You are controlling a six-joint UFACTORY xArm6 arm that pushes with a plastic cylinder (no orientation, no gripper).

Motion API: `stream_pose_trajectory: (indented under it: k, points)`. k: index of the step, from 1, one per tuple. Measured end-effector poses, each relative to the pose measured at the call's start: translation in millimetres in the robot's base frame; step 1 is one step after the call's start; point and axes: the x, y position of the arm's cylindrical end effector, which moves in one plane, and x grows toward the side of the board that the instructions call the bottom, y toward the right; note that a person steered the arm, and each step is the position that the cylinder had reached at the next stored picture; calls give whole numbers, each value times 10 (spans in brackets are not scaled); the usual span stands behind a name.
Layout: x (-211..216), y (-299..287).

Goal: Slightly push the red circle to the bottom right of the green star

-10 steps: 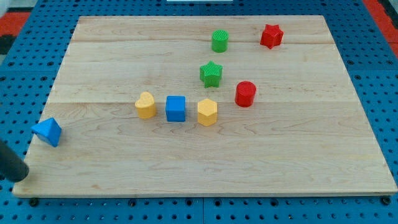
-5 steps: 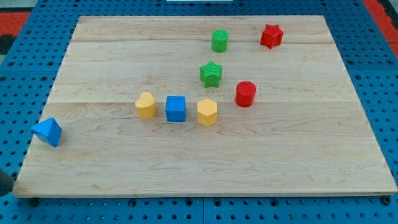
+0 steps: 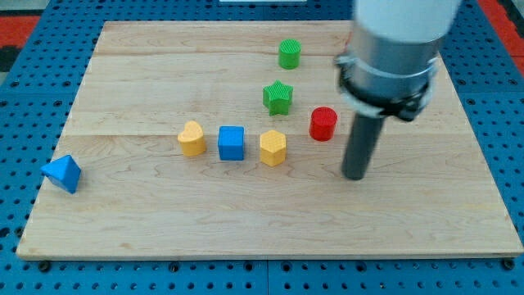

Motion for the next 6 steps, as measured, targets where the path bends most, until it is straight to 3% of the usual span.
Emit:
stream_pose_trajectory:
  k: [4,6]
  points:
    - [-491,-954]
    - [-867,-323]
